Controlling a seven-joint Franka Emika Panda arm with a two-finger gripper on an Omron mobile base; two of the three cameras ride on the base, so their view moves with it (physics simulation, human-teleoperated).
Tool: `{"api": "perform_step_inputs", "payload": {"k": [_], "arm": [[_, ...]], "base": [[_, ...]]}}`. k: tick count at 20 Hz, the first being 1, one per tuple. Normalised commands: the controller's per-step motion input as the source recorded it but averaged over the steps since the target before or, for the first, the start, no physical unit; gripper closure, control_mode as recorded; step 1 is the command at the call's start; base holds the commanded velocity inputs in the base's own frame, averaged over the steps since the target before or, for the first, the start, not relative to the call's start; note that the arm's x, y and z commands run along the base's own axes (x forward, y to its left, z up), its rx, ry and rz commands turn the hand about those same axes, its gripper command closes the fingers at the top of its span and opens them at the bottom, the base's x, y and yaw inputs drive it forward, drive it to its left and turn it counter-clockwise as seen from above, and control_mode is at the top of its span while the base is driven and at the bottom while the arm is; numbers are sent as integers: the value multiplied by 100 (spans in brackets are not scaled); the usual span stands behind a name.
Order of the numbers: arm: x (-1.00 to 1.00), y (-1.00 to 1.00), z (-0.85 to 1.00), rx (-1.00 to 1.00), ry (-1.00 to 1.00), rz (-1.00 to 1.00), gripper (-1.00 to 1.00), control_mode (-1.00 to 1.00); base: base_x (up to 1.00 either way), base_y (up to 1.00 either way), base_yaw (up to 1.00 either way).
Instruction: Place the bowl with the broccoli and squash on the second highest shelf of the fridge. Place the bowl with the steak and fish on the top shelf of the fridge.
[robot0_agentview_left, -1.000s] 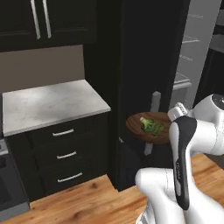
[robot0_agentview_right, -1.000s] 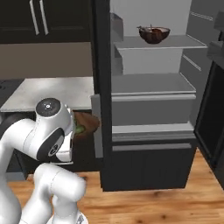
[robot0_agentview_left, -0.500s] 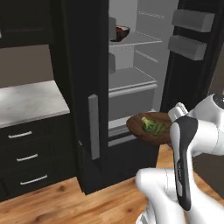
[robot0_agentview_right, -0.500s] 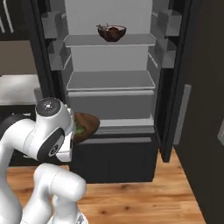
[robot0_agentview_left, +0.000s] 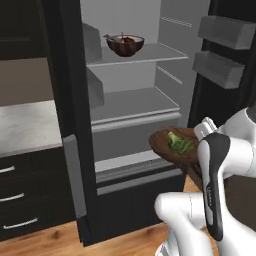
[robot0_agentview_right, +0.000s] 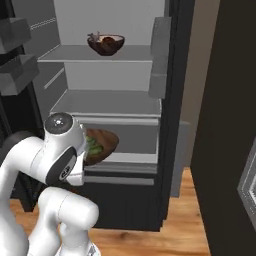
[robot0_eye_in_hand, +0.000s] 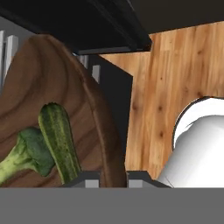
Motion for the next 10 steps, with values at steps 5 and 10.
{"api": "perform_step_inputs", "payload": {"k": [5, 10], "arm": [[0, 0, 0, 0, 0, 0, 100, 100], [0, 0, 0, 0, 0, 0, 100, 100]], "base": [[77, 12, 16], [76, 8, 22]]}}
